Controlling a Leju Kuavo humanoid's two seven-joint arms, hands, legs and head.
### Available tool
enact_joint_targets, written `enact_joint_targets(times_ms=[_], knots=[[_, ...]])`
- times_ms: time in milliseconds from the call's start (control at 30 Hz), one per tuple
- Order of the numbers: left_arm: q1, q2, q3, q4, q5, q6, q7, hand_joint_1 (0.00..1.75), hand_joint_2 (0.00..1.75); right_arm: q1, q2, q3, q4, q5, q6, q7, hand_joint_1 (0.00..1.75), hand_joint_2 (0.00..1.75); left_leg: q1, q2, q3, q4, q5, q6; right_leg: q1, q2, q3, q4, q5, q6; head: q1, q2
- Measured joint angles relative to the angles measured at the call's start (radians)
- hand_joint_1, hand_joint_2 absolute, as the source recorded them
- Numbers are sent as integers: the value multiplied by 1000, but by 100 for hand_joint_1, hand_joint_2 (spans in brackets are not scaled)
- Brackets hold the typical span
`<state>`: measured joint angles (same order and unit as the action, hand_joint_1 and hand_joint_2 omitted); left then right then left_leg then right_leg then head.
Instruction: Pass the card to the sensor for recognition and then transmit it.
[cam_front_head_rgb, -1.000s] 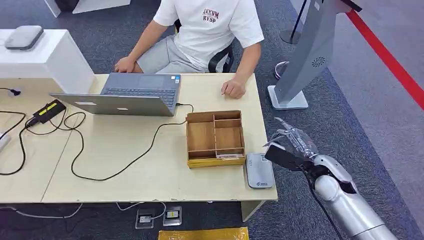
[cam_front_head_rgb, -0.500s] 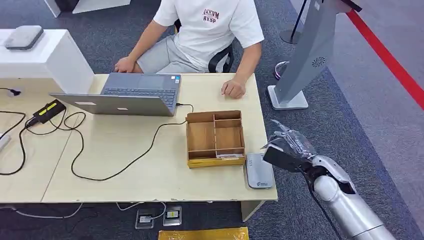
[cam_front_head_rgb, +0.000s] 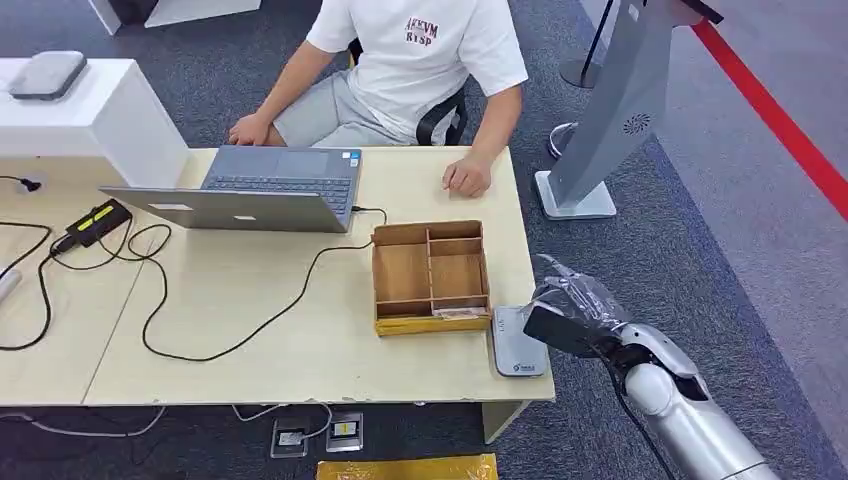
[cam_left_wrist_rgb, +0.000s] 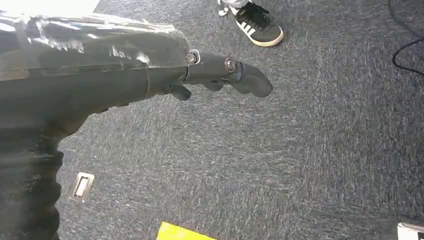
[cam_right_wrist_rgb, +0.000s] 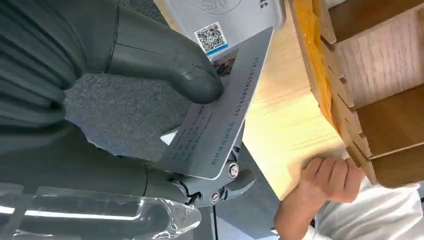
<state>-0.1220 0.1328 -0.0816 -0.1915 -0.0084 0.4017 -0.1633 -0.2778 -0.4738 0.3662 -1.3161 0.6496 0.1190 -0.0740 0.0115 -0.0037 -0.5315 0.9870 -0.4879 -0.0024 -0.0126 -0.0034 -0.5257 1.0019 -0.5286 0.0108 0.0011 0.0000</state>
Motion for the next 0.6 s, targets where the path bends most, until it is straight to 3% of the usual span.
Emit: enact_joint_targets(times_ms=[600], knots=[[0,3,0,0,-2,0,1,0,175,0,5,0,2,4,1,3,175,175,0,0,0,0,0,0,0,0,0,0,0,0,0,0]])
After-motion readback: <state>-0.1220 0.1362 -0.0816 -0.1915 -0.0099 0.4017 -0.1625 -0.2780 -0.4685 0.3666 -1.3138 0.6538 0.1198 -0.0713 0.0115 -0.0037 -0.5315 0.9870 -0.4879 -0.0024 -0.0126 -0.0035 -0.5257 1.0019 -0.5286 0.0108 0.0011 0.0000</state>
